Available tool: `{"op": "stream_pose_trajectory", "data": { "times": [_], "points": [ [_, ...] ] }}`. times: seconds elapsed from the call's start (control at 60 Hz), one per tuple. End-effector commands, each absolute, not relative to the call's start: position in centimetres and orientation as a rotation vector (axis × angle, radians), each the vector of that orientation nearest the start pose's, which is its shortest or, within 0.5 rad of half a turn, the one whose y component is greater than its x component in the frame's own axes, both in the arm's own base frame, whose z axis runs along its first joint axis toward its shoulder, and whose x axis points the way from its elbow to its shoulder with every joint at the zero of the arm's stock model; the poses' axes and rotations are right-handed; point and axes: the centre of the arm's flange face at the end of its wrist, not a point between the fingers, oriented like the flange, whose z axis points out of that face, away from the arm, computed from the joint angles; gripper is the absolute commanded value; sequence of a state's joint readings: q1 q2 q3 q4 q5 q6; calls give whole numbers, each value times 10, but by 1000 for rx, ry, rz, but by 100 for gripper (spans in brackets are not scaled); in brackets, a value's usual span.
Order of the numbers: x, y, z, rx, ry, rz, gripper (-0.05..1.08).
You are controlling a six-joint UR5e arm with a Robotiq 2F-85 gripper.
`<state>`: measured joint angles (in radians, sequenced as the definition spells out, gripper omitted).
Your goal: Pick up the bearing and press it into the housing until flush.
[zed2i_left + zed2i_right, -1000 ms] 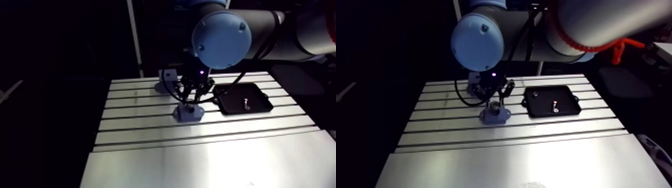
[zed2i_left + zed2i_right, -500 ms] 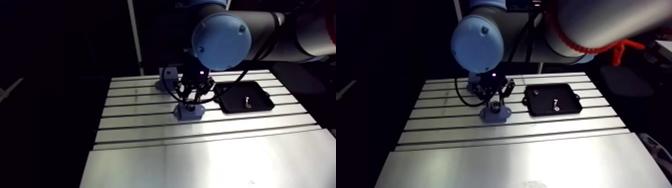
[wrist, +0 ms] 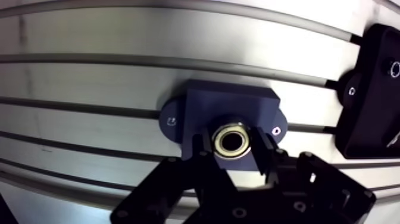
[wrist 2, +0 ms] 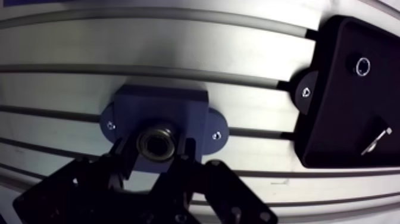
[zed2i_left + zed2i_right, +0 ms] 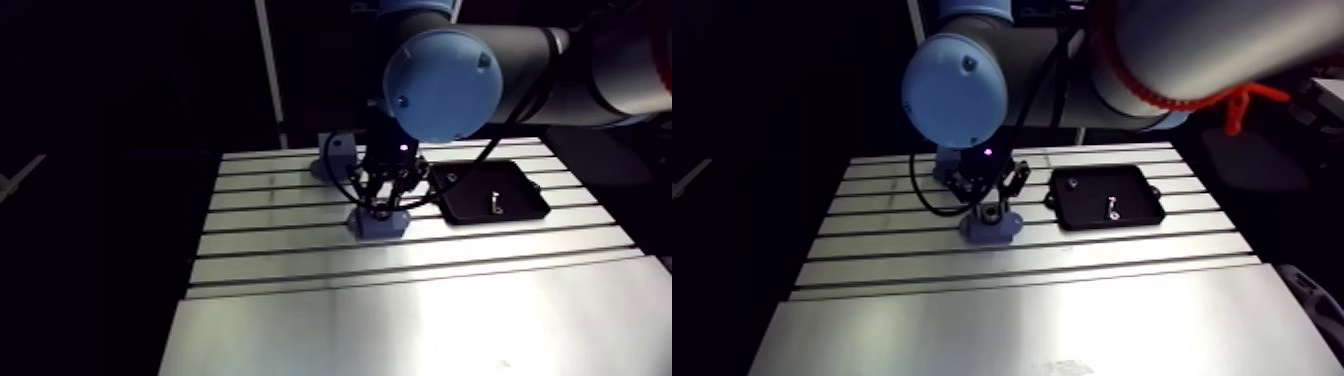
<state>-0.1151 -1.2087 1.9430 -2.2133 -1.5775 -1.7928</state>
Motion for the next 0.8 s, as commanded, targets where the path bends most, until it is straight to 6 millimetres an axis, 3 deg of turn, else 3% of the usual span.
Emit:
{"op": "stream_pose_trajectory", "data": {
  "times": [0.017, 0.8],
  "points": [
    [-543, -71, 188, -165, 3043, -14, 76],
    [-542, -71, 186, -167, 3040, -15, 76]
  ]
}}
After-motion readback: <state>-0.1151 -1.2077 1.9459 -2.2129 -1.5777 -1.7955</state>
